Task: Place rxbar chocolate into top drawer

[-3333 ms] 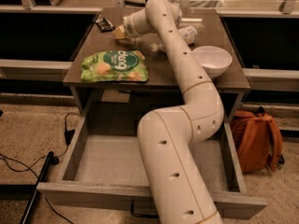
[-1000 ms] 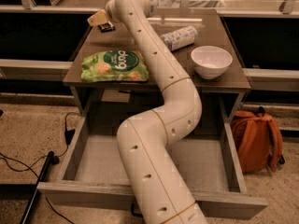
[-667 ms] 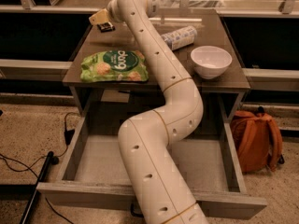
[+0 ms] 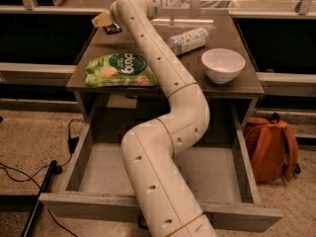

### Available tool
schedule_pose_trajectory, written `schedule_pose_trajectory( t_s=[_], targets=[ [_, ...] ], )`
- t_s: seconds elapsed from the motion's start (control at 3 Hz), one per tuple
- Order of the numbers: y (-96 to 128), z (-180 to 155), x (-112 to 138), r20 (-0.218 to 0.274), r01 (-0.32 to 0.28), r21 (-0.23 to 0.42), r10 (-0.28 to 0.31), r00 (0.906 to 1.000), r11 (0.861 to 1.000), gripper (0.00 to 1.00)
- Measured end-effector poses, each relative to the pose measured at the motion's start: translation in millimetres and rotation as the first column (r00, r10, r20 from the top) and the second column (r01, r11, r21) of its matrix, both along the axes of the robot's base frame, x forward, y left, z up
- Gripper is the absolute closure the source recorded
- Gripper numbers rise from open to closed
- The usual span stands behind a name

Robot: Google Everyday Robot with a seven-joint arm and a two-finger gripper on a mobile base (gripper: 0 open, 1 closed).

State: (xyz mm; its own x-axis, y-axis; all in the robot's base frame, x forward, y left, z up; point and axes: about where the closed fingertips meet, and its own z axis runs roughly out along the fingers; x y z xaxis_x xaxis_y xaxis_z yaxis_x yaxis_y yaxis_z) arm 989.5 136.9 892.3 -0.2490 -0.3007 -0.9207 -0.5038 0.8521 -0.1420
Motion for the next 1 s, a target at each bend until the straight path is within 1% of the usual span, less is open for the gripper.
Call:
schedule_pose_trajectory(
  t_s=[0.33, 0.67, 1.0],
  targets=[
    [0.0, 0.0, 0.0, 0.000, 0.000, 0.000, 0.000, 1.0000, 1.000, 0.00],
    [-11.3, -4.3, -1.1, 0.011, -0.016, -0.074, 0.017, 0.9998, 0.997, 0.00],
    [-20.0, -7.0, -3.3, 0.008, -0.024, -0.123, 0.025, 0.9997, 0.992, 0.00]
  ],
)
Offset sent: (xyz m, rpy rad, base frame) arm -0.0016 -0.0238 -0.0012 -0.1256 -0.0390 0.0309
